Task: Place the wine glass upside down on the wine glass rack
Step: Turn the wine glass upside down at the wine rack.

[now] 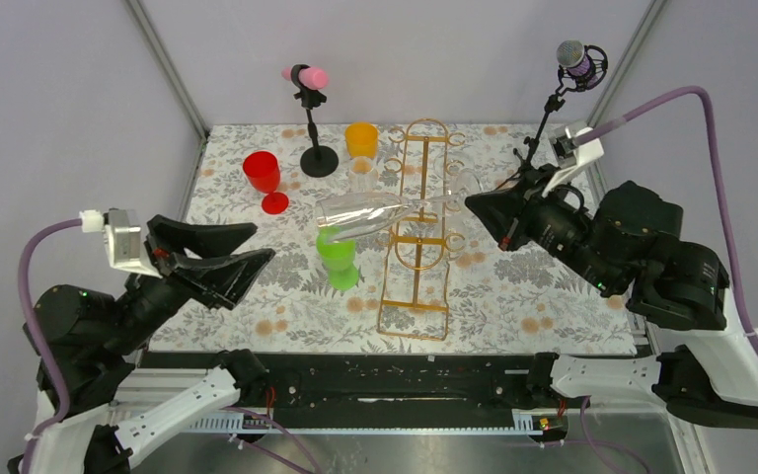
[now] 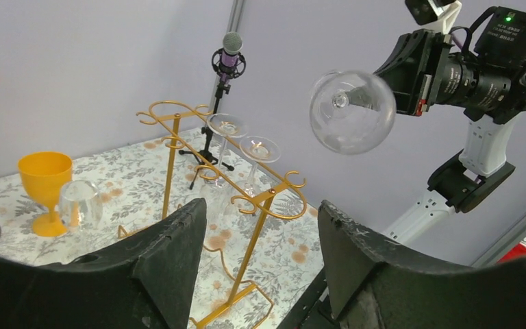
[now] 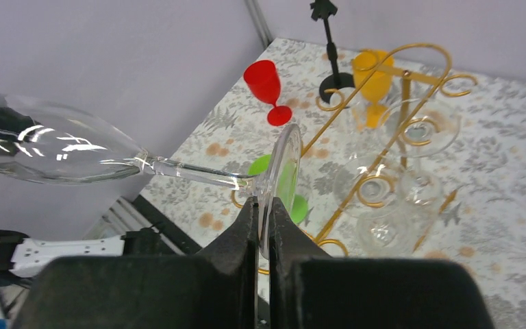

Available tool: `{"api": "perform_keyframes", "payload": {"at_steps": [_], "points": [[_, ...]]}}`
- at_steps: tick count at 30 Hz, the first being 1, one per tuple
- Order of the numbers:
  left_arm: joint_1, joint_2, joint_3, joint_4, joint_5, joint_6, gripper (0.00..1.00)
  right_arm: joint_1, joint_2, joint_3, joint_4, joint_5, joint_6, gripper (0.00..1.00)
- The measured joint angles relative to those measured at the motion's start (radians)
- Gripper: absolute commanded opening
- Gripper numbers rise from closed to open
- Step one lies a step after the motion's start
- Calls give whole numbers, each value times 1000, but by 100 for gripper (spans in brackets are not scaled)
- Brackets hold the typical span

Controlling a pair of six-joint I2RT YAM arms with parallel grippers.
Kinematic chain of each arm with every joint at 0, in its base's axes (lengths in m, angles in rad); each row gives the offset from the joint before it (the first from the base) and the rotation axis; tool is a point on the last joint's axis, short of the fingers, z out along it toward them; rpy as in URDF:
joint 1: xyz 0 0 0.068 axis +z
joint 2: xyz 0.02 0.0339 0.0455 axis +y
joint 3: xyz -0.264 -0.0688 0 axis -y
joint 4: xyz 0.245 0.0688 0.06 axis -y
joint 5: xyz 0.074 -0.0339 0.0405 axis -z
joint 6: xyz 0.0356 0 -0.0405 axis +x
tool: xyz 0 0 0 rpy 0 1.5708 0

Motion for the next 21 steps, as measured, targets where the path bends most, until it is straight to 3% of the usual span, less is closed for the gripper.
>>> {"api": "perform_keyframes", "payload": {"at_steps": [2, 7, 13, 21], "points": [[0, -5, 32, -30, -10, 15, 63, 0, -19, -7, 13, 11, -79, 0], [0, -10, 131, -82, -18, 79, 80, 0, -21, 23, 22, -11, -299, 0], [0, -2, 244, -105, 13, 122, 84, 0, 8, 17, 87, -94, -586, 0], [0, 101, 284, -145, 166, 137, 87, 1, 21, -114, 245, -270, -884, 0]]}}
